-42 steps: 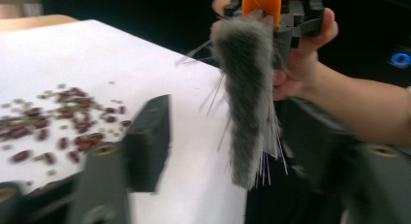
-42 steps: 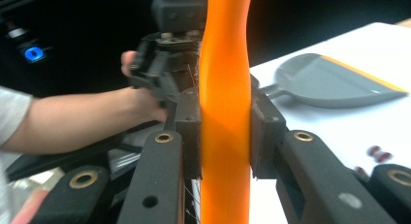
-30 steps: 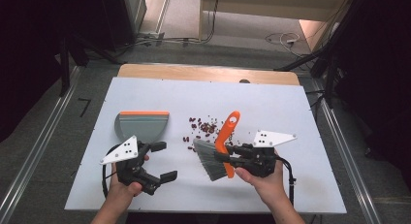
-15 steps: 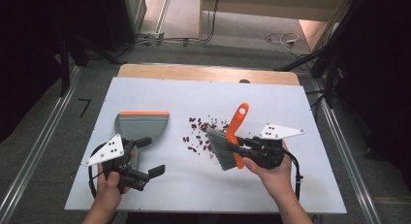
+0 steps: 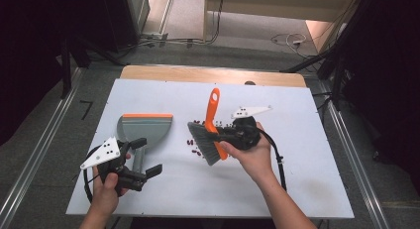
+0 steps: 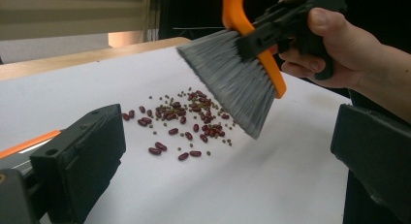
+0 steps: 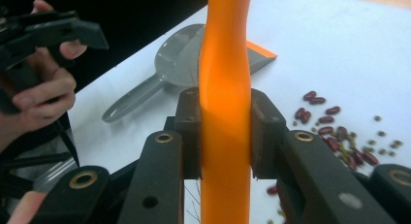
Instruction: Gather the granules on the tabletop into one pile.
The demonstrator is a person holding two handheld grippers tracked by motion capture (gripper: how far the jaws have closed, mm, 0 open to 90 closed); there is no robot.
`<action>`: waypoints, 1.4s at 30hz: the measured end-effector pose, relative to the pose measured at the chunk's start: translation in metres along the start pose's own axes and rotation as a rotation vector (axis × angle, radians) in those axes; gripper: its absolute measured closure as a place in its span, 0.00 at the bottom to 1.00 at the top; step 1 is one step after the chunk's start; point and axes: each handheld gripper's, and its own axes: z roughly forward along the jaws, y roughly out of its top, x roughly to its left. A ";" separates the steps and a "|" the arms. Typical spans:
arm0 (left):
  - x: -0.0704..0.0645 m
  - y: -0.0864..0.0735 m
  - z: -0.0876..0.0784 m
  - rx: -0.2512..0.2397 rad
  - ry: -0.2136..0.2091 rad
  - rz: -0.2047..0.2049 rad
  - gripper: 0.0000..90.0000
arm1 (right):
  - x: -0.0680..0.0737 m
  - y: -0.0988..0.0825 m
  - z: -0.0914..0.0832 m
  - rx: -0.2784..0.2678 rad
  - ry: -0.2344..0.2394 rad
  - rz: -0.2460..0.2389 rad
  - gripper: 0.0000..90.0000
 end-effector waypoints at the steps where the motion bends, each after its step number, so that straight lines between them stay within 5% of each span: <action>1: 0.001 -0.001 -0.001 -0.001 0.003 -0.003 0.00 | -0.001 0.003 0.005 0.014 0.005 0.005 0.77; 5: 0.004 -0.002 -0.002 -0.002 0.007 -0.011 0.00 | -0.010 0.009 0.033 0.103 0.048 0.078 0.77; 9: 0.005 -0.002 -0.002 -0.001 0.007 -0.014 0.00 | -0.016 0.010 0.053 0.163 0.031 0.101 0.77; 15: 0.005 -0.003 -0.002 -0.004 0.004 -0.022 0.00 | -0.027 0.014 0.077 0.220 0.072 0.203 0.77; 19: 0.006 -0.003 -0.002 -0.003 0.006 -0.029 0.00 | -0.031 0.015 0.087 0.247 0.054 0.237 0.77; 29: 0.006 -0.005 0.001 0.007 -0.003 -0.032 0.00 | -0.038 0.017 0.106 0.337 -0.120 0.183 0.76; 42: 0.005 -0.005 0.001 0.008 -0.003 -0.034 0.00 | -0.062 0.011 0.100 0.349 -0.166 0.235 0.75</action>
